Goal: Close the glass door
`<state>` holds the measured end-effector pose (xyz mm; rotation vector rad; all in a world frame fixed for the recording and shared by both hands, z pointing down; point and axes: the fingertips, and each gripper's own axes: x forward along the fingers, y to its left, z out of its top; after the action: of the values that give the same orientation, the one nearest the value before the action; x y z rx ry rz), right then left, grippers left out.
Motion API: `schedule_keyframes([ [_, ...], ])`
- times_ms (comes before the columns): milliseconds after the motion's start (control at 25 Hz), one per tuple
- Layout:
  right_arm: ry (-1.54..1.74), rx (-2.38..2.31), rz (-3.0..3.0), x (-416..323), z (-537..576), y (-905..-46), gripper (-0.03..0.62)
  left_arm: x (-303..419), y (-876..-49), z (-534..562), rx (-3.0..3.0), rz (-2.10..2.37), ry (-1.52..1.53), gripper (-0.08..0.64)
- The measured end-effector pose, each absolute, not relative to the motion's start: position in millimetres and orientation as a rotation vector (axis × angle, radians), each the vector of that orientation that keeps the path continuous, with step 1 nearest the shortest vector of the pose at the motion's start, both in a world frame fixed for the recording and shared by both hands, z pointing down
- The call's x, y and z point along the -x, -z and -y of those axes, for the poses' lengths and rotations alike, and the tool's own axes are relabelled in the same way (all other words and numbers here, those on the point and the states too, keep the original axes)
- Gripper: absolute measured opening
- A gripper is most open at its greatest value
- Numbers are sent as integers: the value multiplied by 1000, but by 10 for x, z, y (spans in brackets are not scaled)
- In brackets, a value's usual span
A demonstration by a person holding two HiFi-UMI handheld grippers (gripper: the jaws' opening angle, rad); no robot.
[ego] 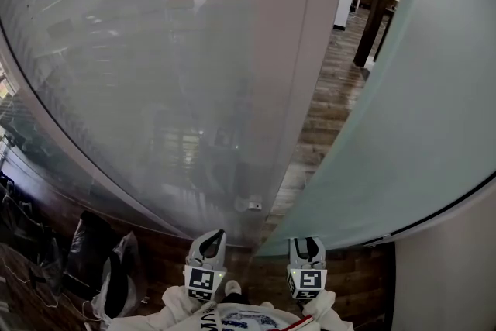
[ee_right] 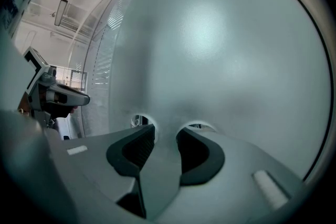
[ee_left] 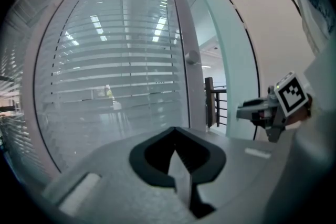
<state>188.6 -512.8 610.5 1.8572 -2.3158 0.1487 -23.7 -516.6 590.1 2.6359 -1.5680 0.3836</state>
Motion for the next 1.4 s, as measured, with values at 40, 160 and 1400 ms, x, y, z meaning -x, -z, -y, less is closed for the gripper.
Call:
schedule_keyframes([
  [40, -148, -1858, 2316, -1888, 5144, -6103, 133, 242, -5898, 5174, -2635, 1569, -380, 2],
  [160, -146, -1862, 2314, -1887, 5182, -6098, 133, 264, -5901, 5181, -2632, 1570, -381, 3],
  [1400, -121, -1916, 2278, -1925, 5724, -6123, 133, 400, -5872, 5072, -2609, 1589, -375, 2],
])
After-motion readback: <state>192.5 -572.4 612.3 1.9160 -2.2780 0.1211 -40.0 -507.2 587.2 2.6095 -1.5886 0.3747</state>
